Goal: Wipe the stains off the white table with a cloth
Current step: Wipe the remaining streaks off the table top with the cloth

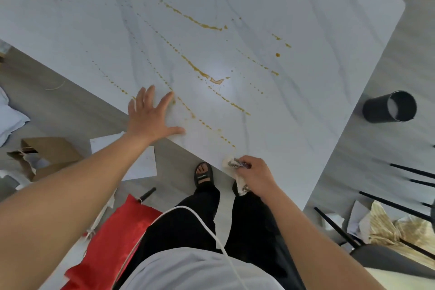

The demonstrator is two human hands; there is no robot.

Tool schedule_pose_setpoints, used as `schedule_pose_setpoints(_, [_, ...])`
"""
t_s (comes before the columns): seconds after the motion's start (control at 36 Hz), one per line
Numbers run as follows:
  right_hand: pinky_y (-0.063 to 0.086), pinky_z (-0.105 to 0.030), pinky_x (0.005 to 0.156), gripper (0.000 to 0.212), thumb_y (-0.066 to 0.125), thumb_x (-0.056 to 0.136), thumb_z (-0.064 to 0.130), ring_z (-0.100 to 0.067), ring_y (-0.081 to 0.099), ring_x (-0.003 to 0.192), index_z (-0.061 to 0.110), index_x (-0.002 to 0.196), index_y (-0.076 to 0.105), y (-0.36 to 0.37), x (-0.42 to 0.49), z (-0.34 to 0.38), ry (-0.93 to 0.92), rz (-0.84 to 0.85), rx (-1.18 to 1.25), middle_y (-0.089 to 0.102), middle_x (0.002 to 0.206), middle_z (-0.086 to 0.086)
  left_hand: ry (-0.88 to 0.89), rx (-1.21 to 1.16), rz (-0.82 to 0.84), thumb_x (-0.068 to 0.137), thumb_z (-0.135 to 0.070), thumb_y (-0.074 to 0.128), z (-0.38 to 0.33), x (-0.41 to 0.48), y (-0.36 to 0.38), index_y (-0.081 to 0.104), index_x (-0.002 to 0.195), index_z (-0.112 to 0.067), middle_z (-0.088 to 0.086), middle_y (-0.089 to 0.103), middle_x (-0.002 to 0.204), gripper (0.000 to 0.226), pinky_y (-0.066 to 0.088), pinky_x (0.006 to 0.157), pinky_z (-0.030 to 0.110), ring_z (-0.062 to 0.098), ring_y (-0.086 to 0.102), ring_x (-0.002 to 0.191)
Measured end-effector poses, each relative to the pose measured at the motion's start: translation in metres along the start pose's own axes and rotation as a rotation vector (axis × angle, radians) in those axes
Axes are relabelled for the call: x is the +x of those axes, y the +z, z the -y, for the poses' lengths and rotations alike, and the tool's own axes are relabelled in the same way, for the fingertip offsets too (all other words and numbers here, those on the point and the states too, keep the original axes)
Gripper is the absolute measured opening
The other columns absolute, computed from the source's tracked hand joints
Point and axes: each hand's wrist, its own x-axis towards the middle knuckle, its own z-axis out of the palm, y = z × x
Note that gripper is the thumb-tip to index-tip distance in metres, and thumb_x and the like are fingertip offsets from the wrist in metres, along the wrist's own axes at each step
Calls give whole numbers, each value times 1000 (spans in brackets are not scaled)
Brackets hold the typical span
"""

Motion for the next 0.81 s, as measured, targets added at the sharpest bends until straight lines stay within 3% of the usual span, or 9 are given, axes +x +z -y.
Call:
schedule_pose_setpoints(0.11, [56, -36, 69, 9, 63, 92, 4, -20, 67, 75, 6, 98, 69, -14, -3, 16, 151, -61, 722, 69, 88, -9, 59, 157, 77, 55, -97, 61, 25, 15, -22, -4, 158, -45, 9, -16, 169, 133, 4, 124, 60, 35, -16, 155])
schedule_pose_setpoints(0.17, [55, -41, 77, 15, 63, 91, 2, -25, 68, 84, 5, 105, 67, -24, 1, 20, 197, -125, 942, 70, 94, -12, 65, 218, 107, 55, -96, 63, 32, 22, -30, -12, 158, -43, 9, -22, 168, 139, 2, 125, 59, 35, -20, 155])
schedule_pose_setpoints(0.22, [53, -38, 75, 19, 63, 91, 2, -24, 67, 85, 9, 108, 68, -37, 5, 23, 213, -188, 1039, 71, 95, -10, 47, 225, 133, 54, -94, 67, 35, 27, -37, -21, 157, -41, 8, -27, 167, 145, 2, 124, 61, 35, -23, 154])
schedule_pose_setpoints(0.39, [48, -37, 77, 21, 68, 88, 7, -23, 63, 88, 13, 109, 68, -77, 22, 33, 185, -286, 1023, 70, 96, -7, -60, 109, 223, 53, -86, 77, 33, 28, -35, -24, 159, -25, 11, -28, 166, 159, 10, 125, 58, 39, -19, 155])
schedule_pose_setpoints(0.56, [44, -40, 77, 10, 66, 87, 6, -25, 57, 88, 16, 91, 68, -116, 40, 47, 141, -348, 933, 64, 90, -8, -104, 73, 258, 51, -83, 82, 24, 28, -37, -26, 157, -28, 10, -30, 166, 161, 11, 124, 62, 40, -20, 154])
schedule_pose_setpoints(0.72, [48, -28, 56, 9, 69, 87, 11, -21, 59, 81, 17, 92, 65, -155, 69, 74, 78, -351, 747, 63, 92, -7, -135, 95, 276, 47, -84, 82, 19, 28, -42, -23, 157, -33, 7, -29, 166, 161, 18, 121, 66, 38, -18, 154])
schedule_pose_setpoints(0.81, [48, -25, 53, 9, 68, 88, 11, -19, 58, 76, 19, 88, 64, -177, 90, 92, 23, -367, 650, 62, 84, -2, -160, 84, 298, 47, -82, 84, 16, 30, -43, -23, 157, -34, 4, -31, 165, 161, 18, 120, 68, 37, -19, 154])
